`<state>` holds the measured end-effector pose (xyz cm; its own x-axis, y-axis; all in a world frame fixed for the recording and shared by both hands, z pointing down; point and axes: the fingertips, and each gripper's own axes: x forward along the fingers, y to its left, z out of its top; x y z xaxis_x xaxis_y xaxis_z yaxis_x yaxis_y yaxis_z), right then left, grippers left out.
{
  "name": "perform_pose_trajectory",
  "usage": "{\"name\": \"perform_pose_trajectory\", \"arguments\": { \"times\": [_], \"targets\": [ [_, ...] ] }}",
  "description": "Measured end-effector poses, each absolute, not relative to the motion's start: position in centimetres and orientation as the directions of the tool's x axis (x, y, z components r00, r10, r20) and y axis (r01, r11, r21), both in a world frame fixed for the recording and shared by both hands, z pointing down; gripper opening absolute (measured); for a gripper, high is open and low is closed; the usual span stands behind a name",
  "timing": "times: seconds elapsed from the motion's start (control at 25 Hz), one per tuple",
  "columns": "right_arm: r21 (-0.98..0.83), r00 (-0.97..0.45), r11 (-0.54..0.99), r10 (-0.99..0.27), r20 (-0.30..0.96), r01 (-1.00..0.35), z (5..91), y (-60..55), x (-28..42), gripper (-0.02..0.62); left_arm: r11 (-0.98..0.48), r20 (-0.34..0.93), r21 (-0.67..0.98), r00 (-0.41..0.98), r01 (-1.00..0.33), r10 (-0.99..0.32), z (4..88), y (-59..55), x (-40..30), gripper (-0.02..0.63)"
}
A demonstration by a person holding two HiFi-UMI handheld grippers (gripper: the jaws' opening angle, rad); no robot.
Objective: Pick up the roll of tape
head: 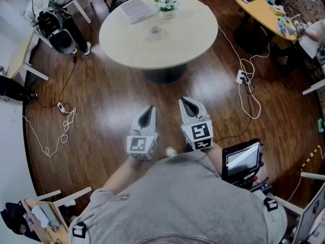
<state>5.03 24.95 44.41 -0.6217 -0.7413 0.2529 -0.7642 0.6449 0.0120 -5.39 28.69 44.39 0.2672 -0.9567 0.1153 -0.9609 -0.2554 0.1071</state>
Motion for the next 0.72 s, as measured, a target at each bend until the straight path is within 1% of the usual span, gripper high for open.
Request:
{"name": "perform_pose_trajectory", "arguments": {
  "times": [0.36, 0.72],
  "targets": [
    [-0.002, -0.646, 0.665, -0.725, 0.238, -0.747, 44.4, 17.3, 4.3, 0.014, -0.24, 0.116, 0.086, 0.249, -0.967, -0.961, 44.6, 21.3, -5.7, 0.002],
    [-0.01, -0.678, 0.697, -0.694, 0.241, -0.717, 44.8, 6.1, 6.0, 0.014, -0.189, 0.149, 0.072, 0.197, -0.979, -0.969, 44.5, 10.2, -4.2, 0.002]
  ]
}}
